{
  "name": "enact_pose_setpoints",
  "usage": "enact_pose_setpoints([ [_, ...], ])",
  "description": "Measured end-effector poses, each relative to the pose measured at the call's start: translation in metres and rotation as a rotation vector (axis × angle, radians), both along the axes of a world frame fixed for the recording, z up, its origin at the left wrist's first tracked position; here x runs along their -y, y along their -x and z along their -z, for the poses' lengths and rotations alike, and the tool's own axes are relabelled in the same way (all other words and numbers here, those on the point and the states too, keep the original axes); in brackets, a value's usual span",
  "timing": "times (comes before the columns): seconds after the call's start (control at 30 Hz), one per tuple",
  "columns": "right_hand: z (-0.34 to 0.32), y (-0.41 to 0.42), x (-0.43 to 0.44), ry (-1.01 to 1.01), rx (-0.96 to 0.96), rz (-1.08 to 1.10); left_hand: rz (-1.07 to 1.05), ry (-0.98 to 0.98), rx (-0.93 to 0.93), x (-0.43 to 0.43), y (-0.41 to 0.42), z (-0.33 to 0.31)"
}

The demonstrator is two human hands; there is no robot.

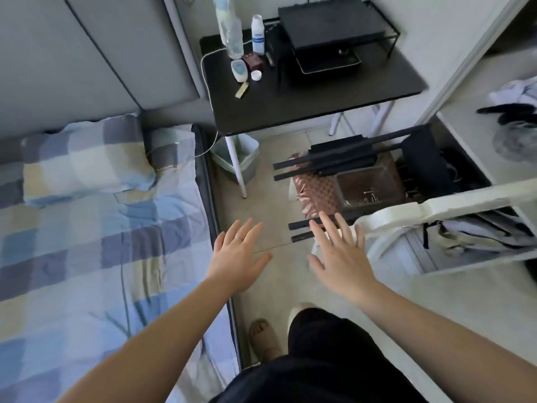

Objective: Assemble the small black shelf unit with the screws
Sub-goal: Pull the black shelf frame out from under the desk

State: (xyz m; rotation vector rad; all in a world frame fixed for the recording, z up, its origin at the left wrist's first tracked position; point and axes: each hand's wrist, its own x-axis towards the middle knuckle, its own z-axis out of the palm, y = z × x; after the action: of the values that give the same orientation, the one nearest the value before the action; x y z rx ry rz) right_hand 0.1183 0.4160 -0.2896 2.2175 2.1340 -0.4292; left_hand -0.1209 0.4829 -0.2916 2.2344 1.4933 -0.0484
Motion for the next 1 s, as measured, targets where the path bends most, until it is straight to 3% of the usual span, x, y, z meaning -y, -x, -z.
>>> enact_pose_setpoints([
  [0.17,0.017,-0.002,-0.055,0.022,0.031,0.060,0.095,0.019,-0.043,-0.085,-0.021,0.022],
  [0.47,0.059,-0.030,-0.146,0.102,-0.101,0.340,0.199,0.144,-0.155,-0.194,-0.083,0.063],
  [0.67,0.099,-0.019,-0.157,0.260,-0.238,0.604,0.387,0.207,-0.240,-0.256,-0.130,0.083],
  [0.87,0.138,-0.014,-0.175,0.358,-0.320,0.903,0.418,0.351,-0.283,-0.321,-0.175,0.120],
  [1.0,0.158,0.004,-0.191,0.417,-0.369,1.087,0.558,0.310,-0.298,-0.367,-0.198,0.146],
])
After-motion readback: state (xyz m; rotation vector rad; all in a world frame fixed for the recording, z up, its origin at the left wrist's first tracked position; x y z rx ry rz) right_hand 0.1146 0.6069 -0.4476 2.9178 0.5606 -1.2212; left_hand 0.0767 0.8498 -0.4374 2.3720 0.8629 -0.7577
